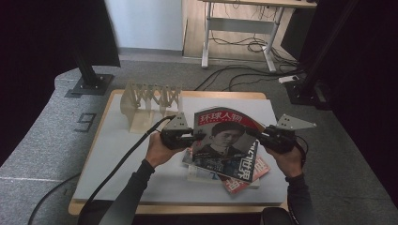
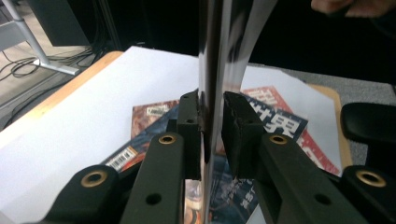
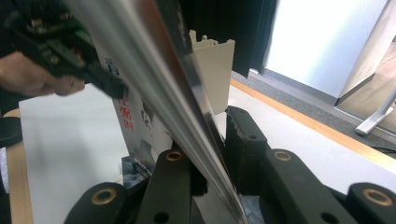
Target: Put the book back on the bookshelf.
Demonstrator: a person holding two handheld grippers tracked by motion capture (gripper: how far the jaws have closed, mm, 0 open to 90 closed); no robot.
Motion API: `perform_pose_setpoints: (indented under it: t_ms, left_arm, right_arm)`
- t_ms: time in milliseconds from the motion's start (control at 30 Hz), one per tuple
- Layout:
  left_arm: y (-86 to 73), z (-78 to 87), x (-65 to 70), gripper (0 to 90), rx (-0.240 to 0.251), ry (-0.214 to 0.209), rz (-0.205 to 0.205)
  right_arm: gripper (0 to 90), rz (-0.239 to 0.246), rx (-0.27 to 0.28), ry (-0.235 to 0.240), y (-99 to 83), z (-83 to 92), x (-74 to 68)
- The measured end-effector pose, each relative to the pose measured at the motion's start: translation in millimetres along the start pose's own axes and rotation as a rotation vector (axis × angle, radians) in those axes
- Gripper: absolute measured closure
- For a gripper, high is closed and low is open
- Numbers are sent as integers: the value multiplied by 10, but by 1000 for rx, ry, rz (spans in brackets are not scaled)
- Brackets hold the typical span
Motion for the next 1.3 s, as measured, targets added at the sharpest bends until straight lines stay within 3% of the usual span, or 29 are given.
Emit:
perform_pose_setpoints:
  t_ms: [233,300,567,800,933,1133,1200,1300]
  left_arm:
    - [352,99,-58,769,54,13,-3]
    - [398,106,-48,823,47,12,-13]
    - [396,103,-43,864,44,30,-13]
    - [402,100,-35,865,45,29,-5]
    - [404,99,-39,865,43,26,3]
    - [406,99,-71,867,35,40,17]
    - [411,106,-92,867,33,51,25]
    - [417,123,-129,867,27,61,40]
  right_arm:
    - [723,0,-40,-16,-65,-46,18]
    - [701,-1,-47,-20,-87,-64,22]
    - [508,-47,-76,-99,-272,-89,143]
    - [332,-99,-104,-212,-588,-34,264]
    - [230,-126,-119,-248,-783,-11,306]
    - [129,-197,-140,-249,-1088,-41,328]
    - [122,-214,-181,-255,-1194,-62,342]
    - [31,-253,-186,-247,-1300,-93,338]
Point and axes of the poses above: each handheld gripper's, and its own axes: z roughly backward along the jaws, y roughly out of its top, x roughly to its right, the point moved 9 cm from there along -z, roughly forward along the jaws, and after that the axes turned 14 degrees about y, right-handed, at the moved point
